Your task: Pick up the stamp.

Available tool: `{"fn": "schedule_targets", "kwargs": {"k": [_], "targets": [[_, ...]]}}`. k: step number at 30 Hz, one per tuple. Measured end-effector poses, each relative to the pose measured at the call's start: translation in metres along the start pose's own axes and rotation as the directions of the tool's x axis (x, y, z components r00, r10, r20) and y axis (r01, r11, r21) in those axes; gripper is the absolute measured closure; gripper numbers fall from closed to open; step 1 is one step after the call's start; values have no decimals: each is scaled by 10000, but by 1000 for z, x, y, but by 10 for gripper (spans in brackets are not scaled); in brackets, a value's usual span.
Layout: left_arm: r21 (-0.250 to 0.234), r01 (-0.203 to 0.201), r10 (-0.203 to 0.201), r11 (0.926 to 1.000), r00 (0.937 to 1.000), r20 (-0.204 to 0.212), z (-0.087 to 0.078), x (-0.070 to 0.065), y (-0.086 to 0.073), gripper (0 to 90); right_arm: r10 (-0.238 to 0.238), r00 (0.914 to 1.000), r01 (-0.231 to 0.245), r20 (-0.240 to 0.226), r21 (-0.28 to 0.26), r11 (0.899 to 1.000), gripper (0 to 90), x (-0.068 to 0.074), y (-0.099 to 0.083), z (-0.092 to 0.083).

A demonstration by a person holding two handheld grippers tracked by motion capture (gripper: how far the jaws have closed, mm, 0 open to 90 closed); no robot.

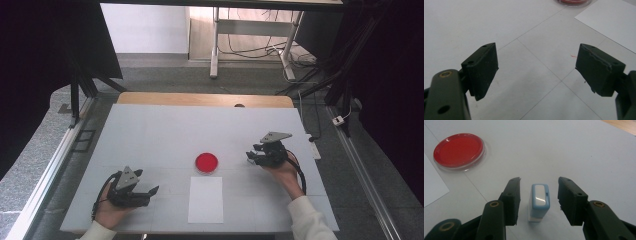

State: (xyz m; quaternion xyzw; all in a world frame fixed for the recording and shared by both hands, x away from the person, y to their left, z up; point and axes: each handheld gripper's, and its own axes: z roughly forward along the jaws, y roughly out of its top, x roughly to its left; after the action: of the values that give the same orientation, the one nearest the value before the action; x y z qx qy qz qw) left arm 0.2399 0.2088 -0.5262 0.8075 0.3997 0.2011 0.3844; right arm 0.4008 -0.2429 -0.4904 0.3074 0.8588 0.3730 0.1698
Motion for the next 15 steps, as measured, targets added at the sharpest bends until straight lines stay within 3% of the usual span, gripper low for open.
{"fn": "schedule_targets", "kwargs": {"k": [7, 10, 15], "targets": [[19, -2, 2, 10000, 10000, 15, 0, 0, 0, 181, 0, 10000, 0, -27, 106, 9999, 634, 0, -2, 1], [17, -13, 13, 10000, 10000, 18, 0, 0, 0, 181, 19, 9998, -16, -194, 155, 9999, 743, -1, -3, 2], [34, -28, 28, 10000, 10000, 22, 0, 0, 0, 181, 59, 9997, -55, -256, 175, 9998, 747, -1, -3, 1]]}}
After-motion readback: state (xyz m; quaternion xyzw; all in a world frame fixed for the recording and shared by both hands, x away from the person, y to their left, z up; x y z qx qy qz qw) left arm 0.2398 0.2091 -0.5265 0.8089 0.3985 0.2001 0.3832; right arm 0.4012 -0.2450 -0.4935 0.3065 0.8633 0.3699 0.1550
